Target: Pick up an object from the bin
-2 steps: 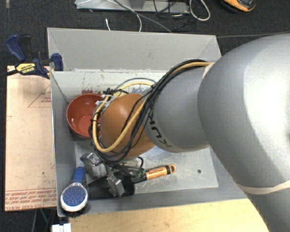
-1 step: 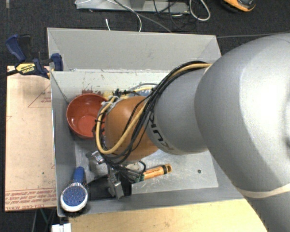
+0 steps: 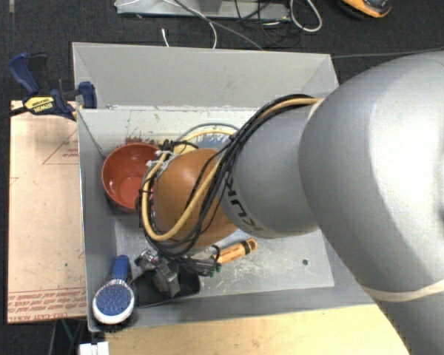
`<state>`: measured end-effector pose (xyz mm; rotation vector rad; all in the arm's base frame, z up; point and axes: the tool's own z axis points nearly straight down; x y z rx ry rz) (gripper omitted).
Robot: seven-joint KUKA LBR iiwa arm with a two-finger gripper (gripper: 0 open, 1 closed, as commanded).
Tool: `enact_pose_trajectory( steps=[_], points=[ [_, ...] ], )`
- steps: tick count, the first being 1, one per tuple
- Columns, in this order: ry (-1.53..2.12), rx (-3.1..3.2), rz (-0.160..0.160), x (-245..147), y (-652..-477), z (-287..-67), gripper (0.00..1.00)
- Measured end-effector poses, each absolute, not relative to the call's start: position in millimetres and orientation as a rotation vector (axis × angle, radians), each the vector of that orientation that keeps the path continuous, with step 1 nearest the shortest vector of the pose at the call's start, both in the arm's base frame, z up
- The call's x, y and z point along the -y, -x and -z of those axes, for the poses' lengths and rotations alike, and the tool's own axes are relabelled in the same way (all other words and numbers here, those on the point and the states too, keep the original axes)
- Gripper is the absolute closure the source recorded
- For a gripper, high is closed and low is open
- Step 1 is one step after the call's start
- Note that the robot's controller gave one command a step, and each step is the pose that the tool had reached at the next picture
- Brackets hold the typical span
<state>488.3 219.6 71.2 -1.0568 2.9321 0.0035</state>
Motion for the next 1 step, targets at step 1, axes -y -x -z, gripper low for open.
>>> enact_pose_trajectory(
  steps=[1],
  points=[
    [1.056,-2.932,-0.004,-219.5,-488.4,-71.2,1.0]
  ],
)
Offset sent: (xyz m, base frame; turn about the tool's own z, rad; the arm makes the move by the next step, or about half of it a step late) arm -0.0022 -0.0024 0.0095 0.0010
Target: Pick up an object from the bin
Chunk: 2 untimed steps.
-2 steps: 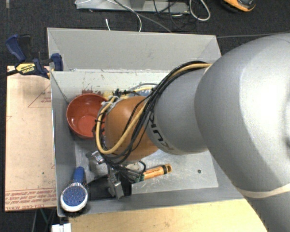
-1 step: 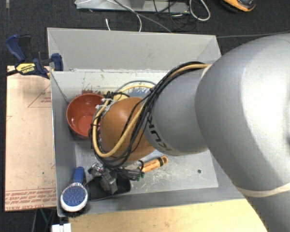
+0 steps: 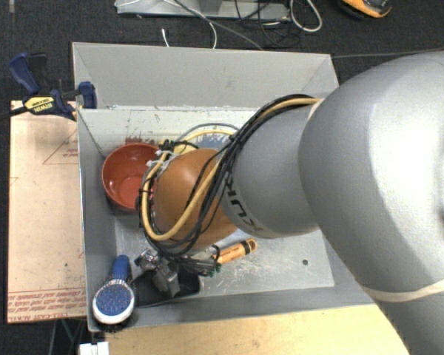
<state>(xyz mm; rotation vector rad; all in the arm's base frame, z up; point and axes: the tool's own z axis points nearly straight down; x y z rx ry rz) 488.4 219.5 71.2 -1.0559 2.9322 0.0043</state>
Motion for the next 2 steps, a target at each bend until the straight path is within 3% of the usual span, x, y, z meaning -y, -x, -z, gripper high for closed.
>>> enact_pose_trajectory(
  steps=[1,2],
  points=[
    [1.054,-2.933,-0.005,-219.1,-487.5,-73.8,1.0],
    [1.237,-2.861,0.0,-233.1,-525.3,-70.5,1.0]
  ],
)
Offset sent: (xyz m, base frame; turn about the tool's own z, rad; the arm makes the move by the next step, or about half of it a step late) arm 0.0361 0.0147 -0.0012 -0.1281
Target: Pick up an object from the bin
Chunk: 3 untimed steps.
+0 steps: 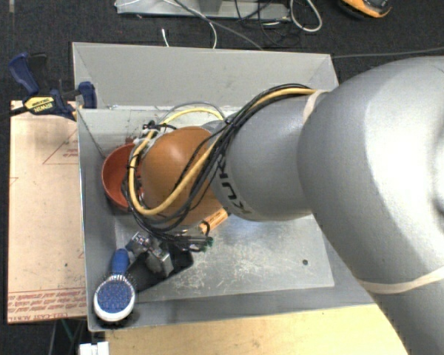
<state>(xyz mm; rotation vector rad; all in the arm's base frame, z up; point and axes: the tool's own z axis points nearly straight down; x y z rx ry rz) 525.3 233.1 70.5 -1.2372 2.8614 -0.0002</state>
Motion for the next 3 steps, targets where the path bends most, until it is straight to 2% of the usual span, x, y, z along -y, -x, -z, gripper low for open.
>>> enact_pose_trajectory(
  steps=[1,2,3],
  points=[
    [1.179,-2.892,-0.005,-220.3,-502.9,-166.9,1.0],
    [1.191,-2.883,-0.007,-228.3,-511.7,-183.8,1.0],
    [1.164,-2.894,-0.007,-230.1,-504.2,-291.2,1.0]
  ],
)
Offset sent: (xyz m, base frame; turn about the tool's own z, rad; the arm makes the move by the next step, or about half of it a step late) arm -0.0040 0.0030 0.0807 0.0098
